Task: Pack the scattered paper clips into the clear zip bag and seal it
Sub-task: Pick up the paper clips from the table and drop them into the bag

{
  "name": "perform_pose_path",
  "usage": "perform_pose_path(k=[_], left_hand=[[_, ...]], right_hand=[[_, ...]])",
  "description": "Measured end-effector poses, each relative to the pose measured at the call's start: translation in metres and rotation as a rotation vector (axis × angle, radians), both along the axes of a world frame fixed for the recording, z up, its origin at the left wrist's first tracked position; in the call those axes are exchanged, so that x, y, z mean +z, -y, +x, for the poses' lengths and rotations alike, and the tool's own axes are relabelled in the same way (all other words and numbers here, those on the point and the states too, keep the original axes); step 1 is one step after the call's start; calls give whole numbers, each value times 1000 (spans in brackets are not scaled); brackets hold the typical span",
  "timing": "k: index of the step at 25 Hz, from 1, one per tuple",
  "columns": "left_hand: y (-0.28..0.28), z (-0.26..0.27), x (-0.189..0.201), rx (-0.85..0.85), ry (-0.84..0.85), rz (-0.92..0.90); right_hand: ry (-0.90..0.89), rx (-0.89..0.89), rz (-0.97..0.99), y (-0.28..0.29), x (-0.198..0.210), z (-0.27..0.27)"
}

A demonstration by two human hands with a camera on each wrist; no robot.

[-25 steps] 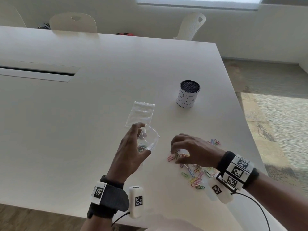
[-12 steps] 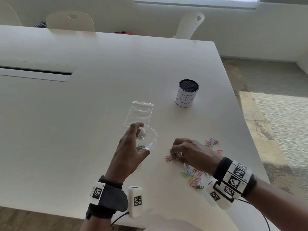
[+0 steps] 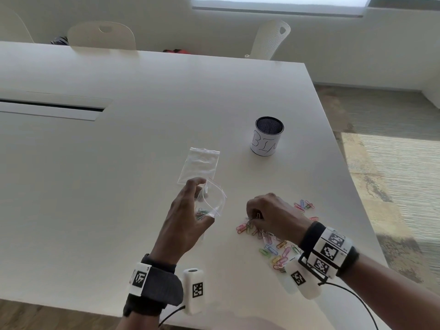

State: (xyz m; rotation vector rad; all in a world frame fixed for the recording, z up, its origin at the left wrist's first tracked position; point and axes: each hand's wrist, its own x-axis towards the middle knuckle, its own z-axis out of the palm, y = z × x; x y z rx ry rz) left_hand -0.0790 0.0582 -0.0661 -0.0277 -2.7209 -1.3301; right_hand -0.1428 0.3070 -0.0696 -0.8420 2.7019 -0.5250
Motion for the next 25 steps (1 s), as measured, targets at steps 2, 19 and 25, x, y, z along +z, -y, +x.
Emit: perform_pose_path(k=[2,19,25], left_hand=[[1,0,-1,2,2,0],[-1,1,-2,9,2,-7],[0,1,-3,18,-11,0]], right_hand=[[63,-54,-80,-5,3,-3],[50,-284,-869,65,80,-4],[-93,-151,-676,81,62,-2]])
